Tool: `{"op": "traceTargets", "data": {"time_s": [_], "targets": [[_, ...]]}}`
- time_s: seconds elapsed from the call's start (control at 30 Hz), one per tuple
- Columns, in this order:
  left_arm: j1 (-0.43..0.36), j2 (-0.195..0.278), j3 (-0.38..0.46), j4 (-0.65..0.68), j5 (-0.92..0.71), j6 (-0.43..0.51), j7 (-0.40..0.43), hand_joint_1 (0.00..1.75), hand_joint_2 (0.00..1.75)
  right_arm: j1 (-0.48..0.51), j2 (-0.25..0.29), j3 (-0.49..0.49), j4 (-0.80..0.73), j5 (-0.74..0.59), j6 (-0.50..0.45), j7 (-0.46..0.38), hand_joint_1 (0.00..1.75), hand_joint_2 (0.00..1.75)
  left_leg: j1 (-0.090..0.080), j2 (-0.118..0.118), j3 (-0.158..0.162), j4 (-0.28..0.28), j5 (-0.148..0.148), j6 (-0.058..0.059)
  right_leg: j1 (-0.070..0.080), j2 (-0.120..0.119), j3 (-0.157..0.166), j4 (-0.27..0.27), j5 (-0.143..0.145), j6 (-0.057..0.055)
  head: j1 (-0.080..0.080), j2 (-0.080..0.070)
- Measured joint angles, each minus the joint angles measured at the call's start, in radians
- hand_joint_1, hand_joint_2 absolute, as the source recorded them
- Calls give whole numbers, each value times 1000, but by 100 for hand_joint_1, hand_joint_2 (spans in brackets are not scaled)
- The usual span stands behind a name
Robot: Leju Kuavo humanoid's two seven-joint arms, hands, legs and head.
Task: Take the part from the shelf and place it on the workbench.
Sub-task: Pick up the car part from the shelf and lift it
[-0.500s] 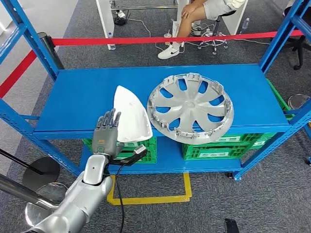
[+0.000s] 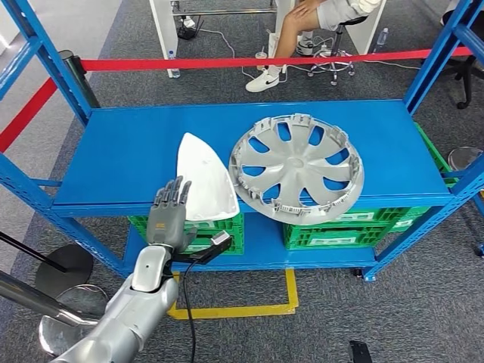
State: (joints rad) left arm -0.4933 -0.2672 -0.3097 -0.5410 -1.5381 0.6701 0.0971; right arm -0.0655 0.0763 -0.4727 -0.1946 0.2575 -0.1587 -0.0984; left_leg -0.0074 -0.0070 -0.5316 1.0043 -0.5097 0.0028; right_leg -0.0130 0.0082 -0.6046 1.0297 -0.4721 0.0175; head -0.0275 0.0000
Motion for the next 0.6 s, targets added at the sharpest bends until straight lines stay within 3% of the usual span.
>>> {"op": "traceTargets", "data": {"time_s": [0.6], "targets": [[1,-12,22,16,-2,0,-4,0,175,0,0,-8,0,13,2,-3,0,0,0,0,0,0,0,0,0,0,0,0,0,0,0,0]]}}
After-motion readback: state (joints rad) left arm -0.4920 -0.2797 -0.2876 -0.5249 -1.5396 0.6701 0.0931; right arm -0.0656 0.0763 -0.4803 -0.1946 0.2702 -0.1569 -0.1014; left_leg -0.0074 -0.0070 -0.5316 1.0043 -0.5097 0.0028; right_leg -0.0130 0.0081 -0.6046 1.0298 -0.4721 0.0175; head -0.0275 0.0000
